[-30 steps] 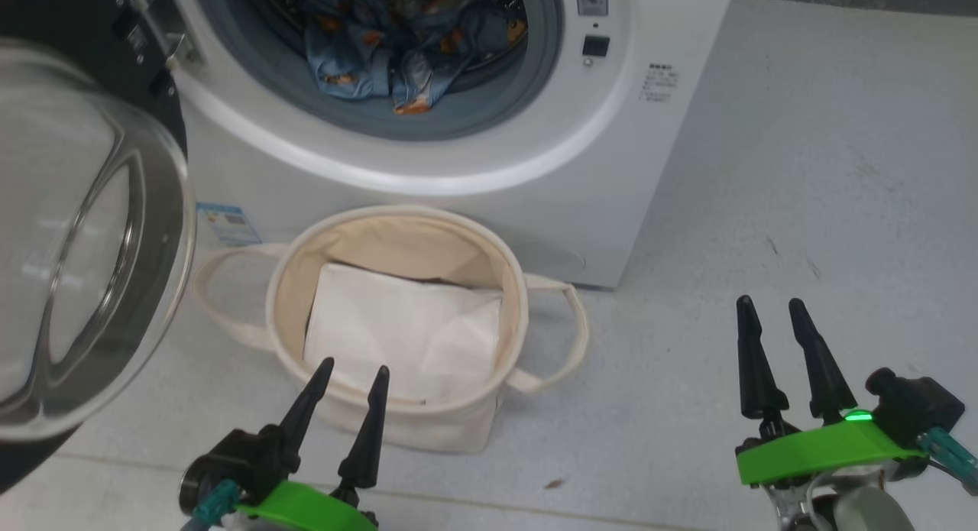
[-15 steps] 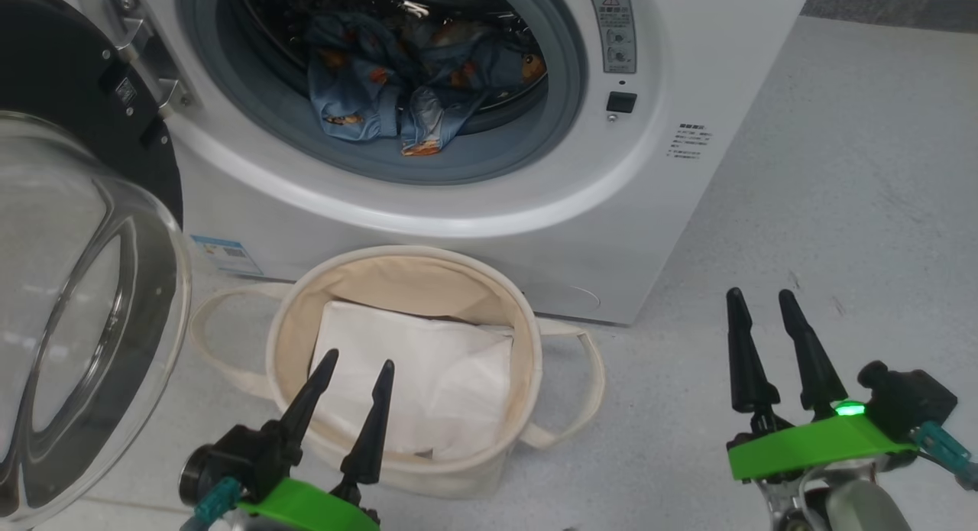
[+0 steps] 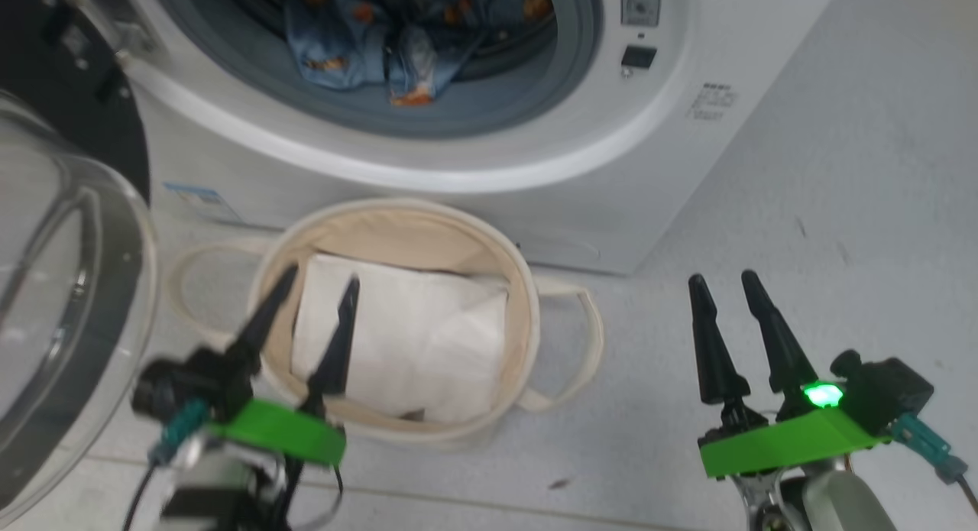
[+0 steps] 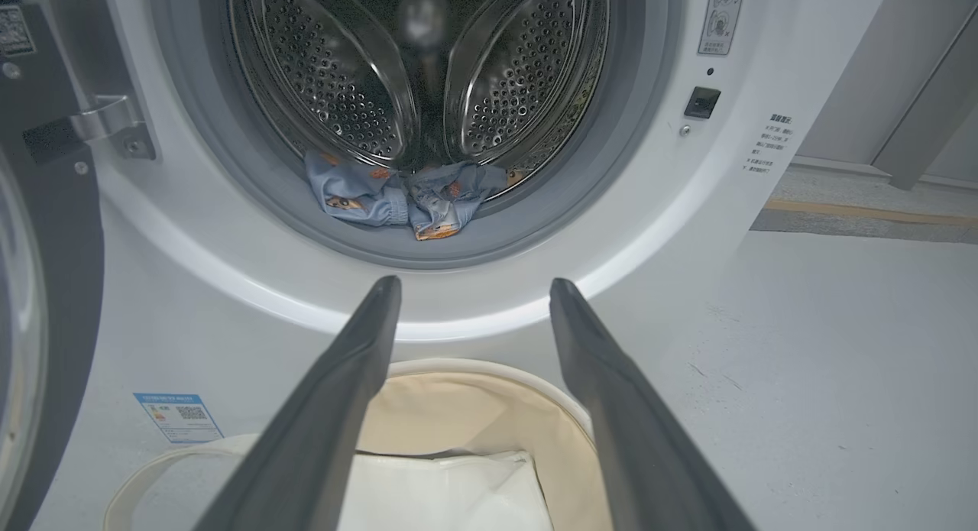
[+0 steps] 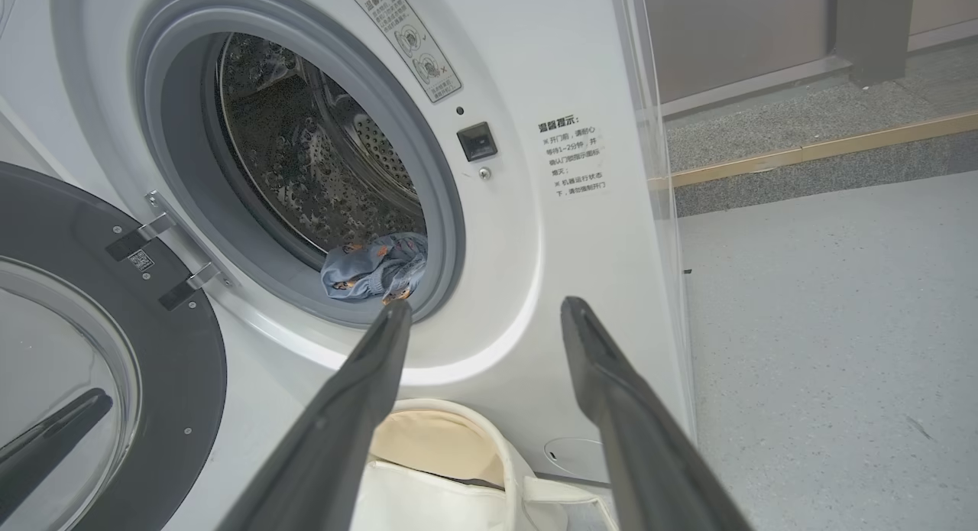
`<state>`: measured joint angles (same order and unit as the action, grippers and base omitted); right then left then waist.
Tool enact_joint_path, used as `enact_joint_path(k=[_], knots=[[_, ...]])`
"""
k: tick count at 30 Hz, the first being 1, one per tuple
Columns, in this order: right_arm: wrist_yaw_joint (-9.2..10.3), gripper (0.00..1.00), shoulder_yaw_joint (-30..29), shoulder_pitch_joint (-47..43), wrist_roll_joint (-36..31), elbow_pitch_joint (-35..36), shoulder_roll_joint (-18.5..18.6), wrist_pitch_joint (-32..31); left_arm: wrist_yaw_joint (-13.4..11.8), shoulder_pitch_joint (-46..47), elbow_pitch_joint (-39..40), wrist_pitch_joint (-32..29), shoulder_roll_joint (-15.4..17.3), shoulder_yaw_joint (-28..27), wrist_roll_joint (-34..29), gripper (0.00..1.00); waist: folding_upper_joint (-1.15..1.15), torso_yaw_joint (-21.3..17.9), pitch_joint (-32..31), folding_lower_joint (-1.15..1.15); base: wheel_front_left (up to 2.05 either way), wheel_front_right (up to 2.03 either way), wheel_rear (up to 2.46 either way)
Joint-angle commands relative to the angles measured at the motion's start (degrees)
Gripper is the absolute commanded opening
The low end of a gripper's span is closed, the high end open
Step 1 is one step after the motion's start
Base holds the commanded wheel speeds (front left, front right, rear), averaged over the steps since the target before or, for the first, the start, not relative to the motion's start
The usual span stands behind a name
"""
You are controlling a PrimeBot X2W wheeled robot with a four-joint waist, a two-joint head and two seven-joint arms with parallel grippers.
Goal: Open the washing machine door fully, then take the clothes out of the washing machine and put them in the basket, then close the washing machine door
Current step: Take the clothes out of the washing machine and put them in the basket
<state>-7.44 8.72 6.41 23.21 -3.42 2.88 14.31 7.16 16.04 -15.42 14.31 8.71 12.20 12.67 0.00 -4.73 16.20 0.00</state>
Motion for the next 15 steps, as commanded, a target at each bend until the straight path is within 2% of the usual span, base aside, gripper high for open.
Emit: enact_joint_path(k=[1,8,15], knots=[[-0.05,1.00,1.5,1.9,-0.5,2.4,0.0,0.7,0.3,3.8,1.1,0.7,1.4,-2.1,-0.8,1.00,0.00,-0.9,2.7,0.00,0.00,0.00,0.00],[-0.05,1.00,2.6,3.9,1.4,4.2,0.0,0.7,0.3,15.9,-2.0,0.6,3.7,-1.6,-3.8,1.00,0.00,-3.6,10.4,0.00,0.00,0.00,0.00],[-0.05,1.00,4.1,6.6,4.6,5.1,0.0,0.7,-1.3,29.7,-5.3,-3.7,5.3,-2.5,-5.3,1.00,0.00,-6.9,17.0,0.00,0.00,0.00,0.00]])
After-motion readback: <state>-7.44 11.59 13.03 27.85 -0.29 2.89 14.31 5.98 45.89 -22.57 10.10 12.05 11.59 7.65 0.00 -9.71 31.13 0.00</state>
